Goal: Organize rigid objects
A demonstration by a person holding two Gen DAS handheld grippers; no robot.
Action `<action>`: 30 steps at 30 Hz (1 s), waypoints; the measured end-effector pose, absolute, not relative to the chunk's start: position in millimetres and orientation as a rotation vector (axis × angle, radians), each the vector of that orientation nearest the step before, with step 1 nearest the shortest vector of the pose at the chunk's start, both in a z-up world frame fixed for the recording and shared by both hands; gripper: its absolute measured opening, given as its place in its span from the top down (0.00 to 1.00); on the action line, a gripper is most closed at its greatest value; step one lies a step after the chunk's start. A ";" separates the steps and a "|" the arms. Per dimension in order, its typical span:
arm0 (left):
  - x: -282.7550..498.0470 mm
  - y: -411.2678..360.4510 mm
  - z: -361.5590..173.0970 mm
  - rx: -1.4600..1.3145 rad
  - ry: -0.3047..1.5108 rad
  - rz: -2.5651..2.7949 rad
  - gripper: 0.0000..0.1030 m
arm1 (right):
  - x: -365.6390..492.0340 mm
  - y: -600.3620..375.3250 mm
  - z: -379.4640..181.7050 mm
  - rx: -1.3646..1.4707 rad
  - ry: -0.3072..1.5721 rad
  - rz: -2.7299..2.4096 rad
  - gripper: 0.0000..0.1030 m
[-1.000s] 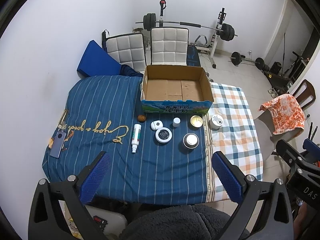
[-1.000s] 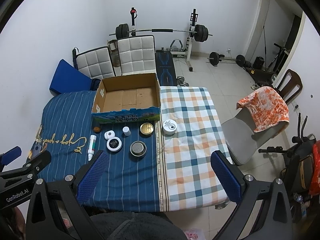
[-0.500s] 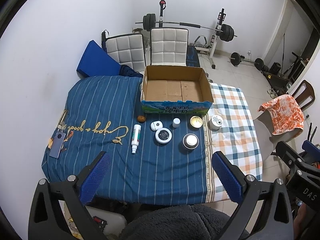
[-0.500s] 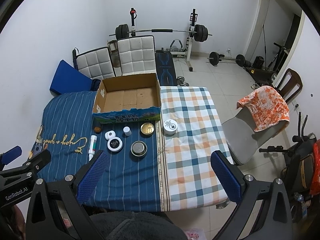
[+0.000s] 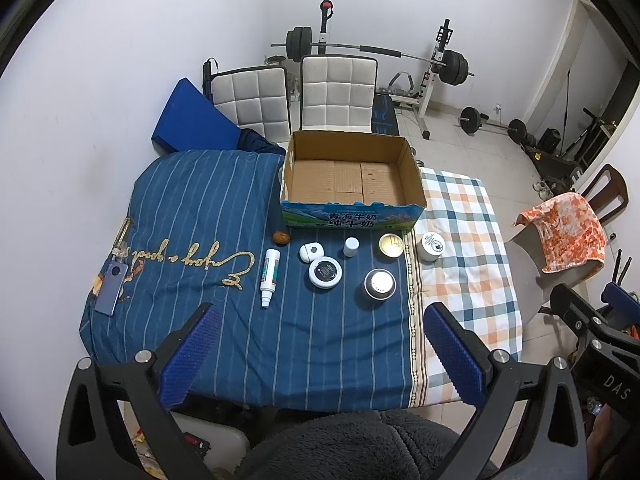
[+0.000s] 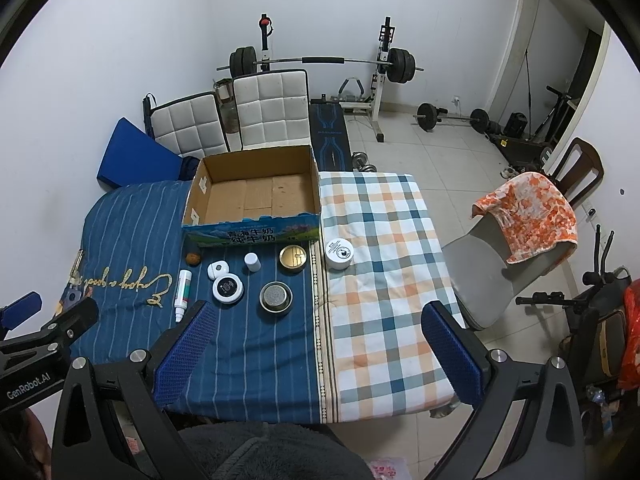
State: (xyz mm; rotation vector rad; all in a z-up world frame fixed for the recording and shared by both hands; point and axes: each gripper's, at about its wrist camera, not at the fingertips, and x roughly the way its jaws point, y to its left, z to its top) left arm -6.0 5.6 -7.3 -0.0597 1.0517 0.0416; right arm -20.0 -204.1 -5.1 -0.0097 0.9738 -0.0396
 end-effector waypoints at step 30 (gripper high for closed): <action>-1.4 1.6 -9.0 -0.064 1.062 0.033 0.00 | -17.7 -203.4 -7.6 -0.005 0.984 -0.039 0.00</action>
